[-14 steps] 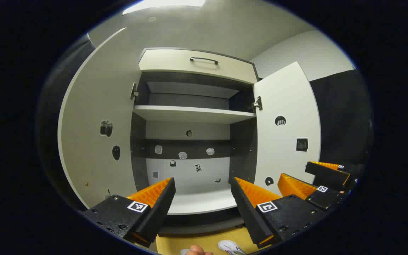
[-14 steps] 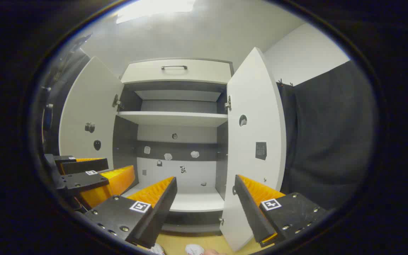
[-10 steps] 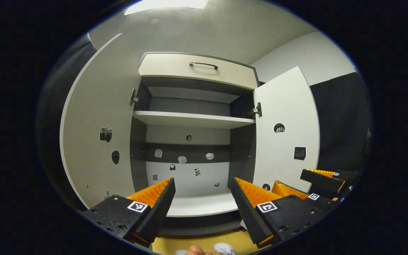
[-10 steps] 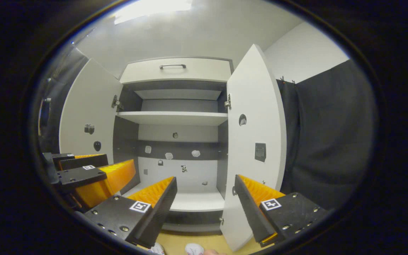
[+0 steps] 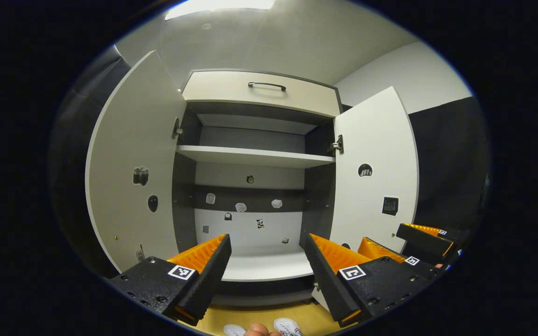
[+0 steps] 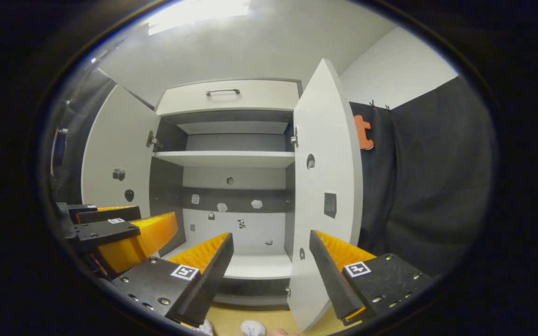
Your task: Grab one shoe with the right hand and put it into the shoe cabinet, grab the other shoe with the left hand and put it into the shoe cabinet; then close the right door with the right hand and the left door with the left hand.
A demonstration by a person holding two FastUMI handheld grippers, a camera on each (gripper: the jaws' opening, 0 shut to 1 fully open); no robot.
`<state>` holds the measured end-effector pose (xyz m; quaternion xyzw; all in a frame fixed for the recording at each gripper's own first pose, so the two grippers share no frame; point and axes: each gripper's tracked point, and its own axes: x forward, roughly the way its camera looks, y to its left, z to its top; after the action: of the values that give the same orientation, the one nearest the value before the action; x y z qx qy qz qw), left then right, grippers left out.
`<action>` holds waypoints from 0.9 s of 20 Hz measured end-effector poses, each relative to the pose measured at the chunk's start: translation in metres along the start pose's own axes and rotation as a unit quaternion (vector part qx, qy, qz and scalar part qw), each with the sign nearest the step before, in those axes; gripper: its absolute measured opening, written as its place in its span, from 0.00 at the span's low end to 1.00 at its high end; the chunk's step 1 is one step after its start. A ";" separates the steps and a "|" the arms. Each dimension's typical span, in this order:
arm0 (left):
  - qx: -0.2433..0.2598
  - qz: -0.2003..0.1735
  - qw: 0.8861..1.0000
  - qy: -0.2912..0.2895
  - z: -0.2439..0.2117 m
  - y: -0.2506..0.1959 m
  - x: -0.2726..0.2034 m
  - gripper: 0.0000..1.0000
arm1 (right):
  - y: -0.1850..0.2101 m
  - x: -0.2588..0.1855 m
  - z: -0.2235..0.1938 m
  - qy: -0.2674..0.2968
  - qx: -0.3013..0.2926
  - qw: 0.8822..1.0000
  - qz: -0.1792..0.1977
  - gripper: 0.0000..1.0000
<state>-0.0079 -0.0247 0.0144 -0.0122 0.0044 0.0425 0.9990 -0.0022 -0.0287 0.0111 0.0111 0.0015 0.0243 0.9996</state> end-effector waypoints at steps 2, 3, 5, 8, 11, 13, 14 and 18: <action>-0.001 0.009 1.000 0.002 -0.001 0.002 -0.002 0.96 | -0.001 -0.003 0.000 0.000 0.000 1.000 0.003 0.98; -0.002 0.013 1.000 0.003 -0.001 0.002 -0.004 0.96 | -0.002 -0.003 -0.001 0.000 0.000 1.000 0.005 0.98; -0.004 0.020 1.000 0.004 -0.002 0.003 -0.005 0.96 | -0.002 -0.005 -0.003 0.003 0.001 1.000 0.009 0.98; -0.005 0.030 1.000 0.004 -0.001 0.006 -0.009 0.96 | -0.002 -0.004 -0.011 0.011 0.002 1.000 0.014 0.98; -0.004 0.039 0.999 0.007 -0.003 0.010 -0.011 0.96 | 0.004 -0.001 -0.035 0.035 0.002 0.999 0.024 0.98; 0.001 0.045 0.999 0.005 -0.002 0.014 -0.012 0.96 | 0.008 0.002 -0.057 0.054 0.000 0.998 0.030 0.98; 0.004 0.047 0.999 0.004 -0.001 0.016 -0.012 0.96 | 0.011 0.004 -0.068 0.064 -0.001 0.997 0.032 0.98; 0.016 0.055 0.998 -0.009 0.004 0.022 -0.012 0.96 | 0.022 0.009 -0.119 0.107 0.011 0.993 0.048 0.94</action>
<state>-0.0219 -0.0032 0.0182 0.0041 -0.0035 0.0974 0.9952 0.0049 -0.0041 -0.1073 0.0191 0.1080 0.0733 0.9913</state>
